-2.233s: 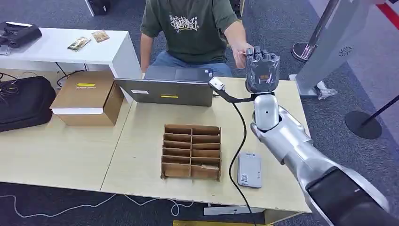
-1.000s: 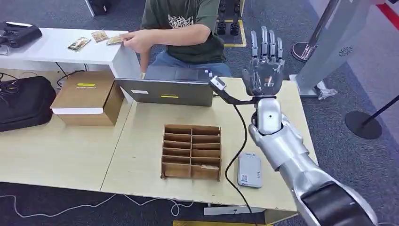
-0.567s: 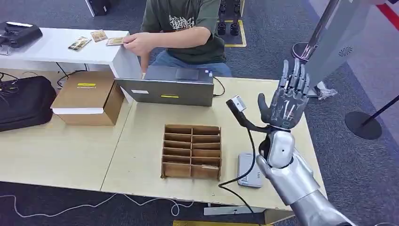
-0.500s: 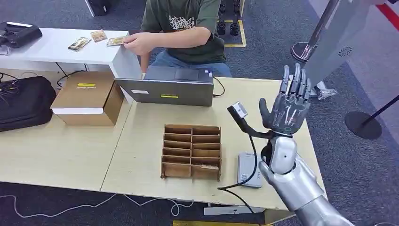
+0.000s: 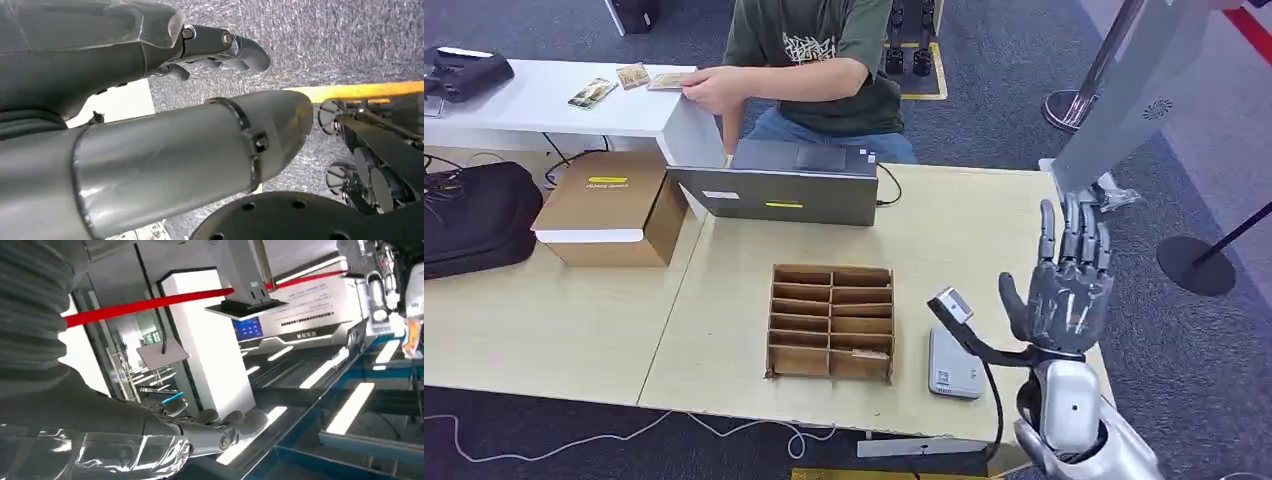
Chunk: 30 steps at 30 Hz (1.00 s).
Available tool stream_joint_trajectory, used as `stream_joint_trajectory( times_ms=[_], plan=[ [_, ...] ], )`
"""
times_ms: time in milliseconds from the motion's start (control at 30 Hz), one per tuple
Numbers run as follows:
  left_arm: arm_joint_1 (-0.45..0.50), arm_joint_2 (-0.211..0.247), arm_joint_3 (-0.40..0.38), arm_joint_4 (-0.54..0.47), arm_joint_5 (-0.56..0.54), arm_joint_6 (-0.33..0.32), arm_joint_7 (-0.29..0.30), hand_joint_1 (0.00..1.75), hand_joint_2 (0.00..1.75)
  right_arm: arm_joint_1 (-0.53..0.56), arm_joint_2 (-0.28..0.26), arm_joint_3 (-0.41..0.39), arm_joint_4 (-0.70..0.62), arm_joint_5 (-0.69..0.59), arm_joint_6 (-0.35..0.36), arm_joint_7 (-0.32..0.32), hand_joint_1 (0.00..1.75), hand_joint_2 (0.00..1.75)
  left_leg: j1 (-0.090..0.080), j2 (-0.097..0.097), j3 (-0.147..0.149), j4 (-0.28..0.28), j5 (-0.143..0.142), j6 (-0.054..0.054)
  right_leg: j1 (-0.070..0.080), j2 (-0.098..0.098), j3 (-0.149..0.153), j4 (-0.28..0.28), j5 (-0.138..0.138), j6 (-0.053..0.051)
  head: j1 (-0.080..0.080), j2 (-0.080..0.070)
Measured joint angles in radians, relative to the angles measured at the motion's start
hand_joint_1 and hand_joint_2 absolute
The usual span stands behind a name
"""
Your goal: Pass the card to the sensor for recognition and then transmit it.
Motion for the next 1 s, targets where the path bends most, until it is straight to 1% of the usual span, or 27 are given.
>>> stream_joint_trajectory(
  times_ms=[200, 300, 367, 467, 567, 633, 733, 867, 967, 1000],
  plan=[
    [0.008, -0.009, 0.015, 0.004, 0.013, 0.001, -0.004, 0.00, 0.00, 0.106, -0.008, -0.002, -0.117, 0.000, 0.155, 0.000, 0.00, 1.75, 0.000, 0.000, 0.000, 0.000, 0.000, 0.000, 0.000, 0.000, 0.000, 0.000, 0.000, 0.000, 0.000, 0.000],
    [0.010, -0.015, 0.026, 0.005, 0.024, 0.003, -0.005, 0.00, 0.00, 0.141, -0.002, 0.005, -0.155, 0.000, 0.192, 0.000, 0.00, 1.75, 0.000, 0.000, 0.000, 0.000, 0.000, 0.000, 0.000, 0.000, 0.000, 0.000, 0.000, 0.000, 0.000, 0.000],
    [0.010, -0.019, 0.035, 0.005, 0.031, 0.005, -0.006, 0.00, 0.00, 0.158, 0.016, 0.017, -0.163, 0.000, 0.210, 0.000, 0.00, 1.75, 0.000, 0.000, 0.000, -0.001, 0.000, 0.000, 0.000, 0.000, 0.000, 0.000, 0.000, 0.000, 0.000, 0.000],
    [0.011, -0.024, 0.042, 0.005, 0.032, 0.006, -0.007, 0.00, 0.00, 0.180, 0.057, 0.057, -0.159, 0.000, 0.232, 0.000, 0.00, 1.75, 0.000, 0.000, 0.000, -0.001, 0.000, 0.000, 0.000, 0.000, 0.000, 0.000, 0.000, -0.001, 0.000, 0.000],
    [0.011, -0.027, 0.043, 0.005, 0.034, 0.003, -0.007, 0.00, 0.00, 0.193, 0.116, 0.118, -0.140, 0.000, 0.276, -0.002, 0.00, 1.75, 0.001, 0.000, 0.000, -0.001, 0.000, 0.000, 0.001, 0.000, 0.000, 0.000, -0.001, -0.001, 0.000, 0.000],
    [0.011, -0.028, 0.044, 0.005, 0.034, 0.003, -0.007, 0.00, 0.00, 0.205, 0.151, 0.170, -0.121, 0.000, 0.284, -0.008, 0.00, 1.75, 0.001, 0.000, 0.000, -0.001, 0.000, 0.000, 0.001, 0.000, 0.000, 0.001, -0.001, -0.001, -0.001, 0.000],
    [0.011, -0.029, 0.044, 0.006, 0.037, 0.003, -0.007, 0.00, 0.00, 0.215, 0.195, 0.223, -0.099, 0.000, 0.281, -0.034, 0.00, 1.75, 0.001, 0.000, 0.000, -0.001, 0.000, -0.001, 0.001, 0.000, 0.000, 0.001, -0.001, -0.002, 0.000, 0.000],
    [0.011, -0.029, 0.047, 0.006, 0.046, 0.002, -0.002, 0.00, 0.00, 0.214, 0.232, 0.247, -0.071, 0.000, 0.263, -0.067, 0.00, 1.75, 0.001, 0.000, 0.000, -0.001, 0.000, -0.001, 0.001, 0.000, 0.000, 0.001, -0.001, -0.002, 0.000, 0.000],
    [0.010, -0.029, 0.053, 0.006, 0.052, 0.000, 0.000, 0.00, 0.00, 0.209, 0.261, 0.249, -0.043, 0.000, 0.257, -0.126, 0.00, 1.75, 0.001, 0.000, 0.000, -0.001, 0.000, -0.001, 0.001, 0.000, 0.000, 0.000, -0.001, -0.002, 0.000, 0.000],
    [0.010, -0.029, 0.056, 0.006, 0.052, 0.000, 0.000, 0.00, 0.00, 0.206, 0.268, 0.249, -0.034, 0.000, 0.259, -0.135, 0.00, 1.75, 0.001, 0.000, 0.000, -0.001, 0.000, -0.001, 0.001, 0.000, 0.000, 0.000, -0.001, -0.002, 0.000, 0.000]
  ],
)
